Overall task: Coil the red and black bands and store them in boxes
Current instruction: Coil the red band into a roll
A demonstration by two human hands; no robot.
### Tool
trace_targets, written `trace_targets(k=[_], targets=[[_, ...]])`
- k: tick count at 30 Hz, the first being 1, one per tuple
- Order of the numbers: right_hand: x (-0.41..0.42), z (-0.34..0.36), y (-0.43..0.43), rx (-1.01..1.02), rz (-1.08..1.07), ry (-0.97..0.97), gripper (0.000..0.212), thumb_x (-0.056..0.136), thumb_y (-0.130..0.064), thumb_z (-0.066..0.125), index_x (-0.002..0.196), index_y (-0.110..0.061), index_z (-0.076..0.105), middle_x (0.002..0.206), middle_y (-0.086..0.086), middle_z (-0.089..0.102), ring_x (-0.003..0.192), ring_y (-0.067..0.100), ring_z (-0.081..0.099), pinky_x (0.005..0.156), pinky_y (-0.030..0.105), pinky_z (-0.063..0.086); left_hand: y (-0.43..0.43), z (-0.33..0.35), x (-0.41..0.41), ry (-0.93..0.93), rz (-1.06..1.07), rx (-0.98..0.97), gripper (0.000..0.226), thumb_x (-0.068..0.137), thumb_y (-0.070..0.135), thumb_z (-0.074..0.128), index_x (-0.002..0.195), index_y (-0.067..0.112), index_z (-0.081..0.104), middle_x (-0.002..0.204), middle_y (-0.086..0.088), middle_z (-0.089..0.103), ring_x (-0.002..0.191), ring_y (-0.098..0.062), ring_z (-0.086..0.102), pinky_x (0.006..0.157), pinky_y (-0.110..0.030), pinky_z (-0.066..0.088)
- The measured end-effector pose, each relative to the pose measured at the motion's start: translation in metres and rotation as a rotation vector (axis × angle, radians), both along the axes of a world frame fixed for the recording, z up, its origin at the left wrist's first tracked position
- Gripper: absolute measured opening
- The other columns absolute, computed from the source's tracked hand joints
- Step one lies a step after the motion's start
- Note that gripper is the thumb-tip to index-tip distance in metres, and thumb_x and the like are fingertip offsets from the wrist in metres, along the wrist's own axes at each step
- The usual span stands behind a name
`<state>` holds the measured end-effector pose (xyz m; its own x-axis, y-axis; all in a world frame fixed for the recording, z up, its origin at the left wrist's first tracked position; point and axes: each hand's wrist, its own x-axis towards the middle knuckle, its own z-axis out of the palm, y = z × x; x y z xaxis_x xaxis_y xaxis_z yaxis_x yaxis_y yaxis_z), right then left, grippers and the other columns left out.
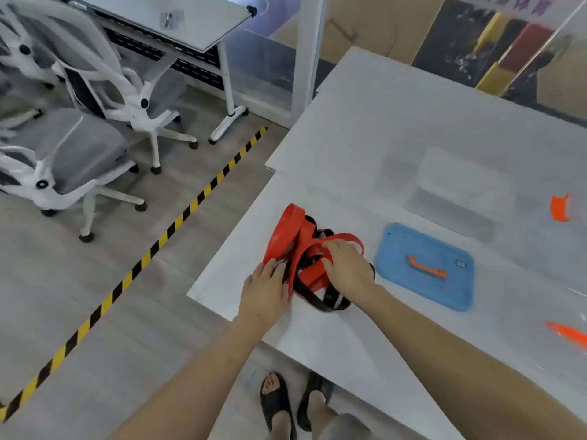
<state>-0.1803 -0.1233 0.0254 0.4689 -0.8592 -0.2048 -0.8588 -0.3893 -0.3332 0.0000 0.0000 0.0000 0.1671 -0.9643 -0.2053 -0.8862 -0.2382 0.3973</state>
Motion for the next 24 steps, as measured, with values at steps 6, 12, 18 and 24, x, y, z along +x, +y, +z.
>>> trace_targets(k=[6,12,18,24], targets=[[0.017,-0.037,-0.047,0.119,-0.007,-0.004,0.045,0.101,-0.026,0.054,0.147,-0.025,0.051,0.145,0.003,0.057,0.129,0.028,0.057,0.102,0.049,0.052,-0.022,-0.036,0.006,0.009,-0.049,0.171,0.062,0.103,0.039,0.046,0.160,0.025,0.026,0.168,-0.006,0.022,0.154,-0.032,0.025,0.119,-0.049,0.036],[0.014,-0.055,-0.062,0.224,-0.011,-0.030,0.034,0.102,-0.020,0.053,0.135,-0.023,0.062,0.118,0.004,0.070,0.108,0.026,0.067,0.086,0.042,0.055,-0.024,-0.054,0.009,0.027,-0.070,0.222,0.065,0.100,0.037,0.051,0.160,0.027,0.026,0.167,-0.007,0.024,0.154,-0.032,0.026,0.116,-0.048,0.040],[0.000,-0.027,-0.058,0.281,-0.014,-0.136,0.039,0.090,-0.049,0.051,0.117,-0.031,0.072,0.103,-0.002,0.064,0.094,0.016,0.059,0.078,0.031,0.042,-0.021,-0.039,0.010,0.136,-0.012,0.170,0.053,0.104,0.037,0.048,0.155,0.024,0.040,0.165,-0.002,0.032,0.154,-0.026,0.027,0.124,-0.040,0.029],[-0.018,0.058,-0.035,0.305,-0.132,-0.407,0.024,0.089,-0.042,0.076,0.109,-0.033,0.067,0.106,-0.012,0.062,0.094,0.003,0.061,0.078,0.016,0.044,-0.024,0.022,0.000,0.475,0.118,0.027,0.049,0.102,0.037,0.055,0.150,0.032,0.044,0.145,0.012,0.055,0.132,-0.012,0.052,0.111,-0.028,0.040]])
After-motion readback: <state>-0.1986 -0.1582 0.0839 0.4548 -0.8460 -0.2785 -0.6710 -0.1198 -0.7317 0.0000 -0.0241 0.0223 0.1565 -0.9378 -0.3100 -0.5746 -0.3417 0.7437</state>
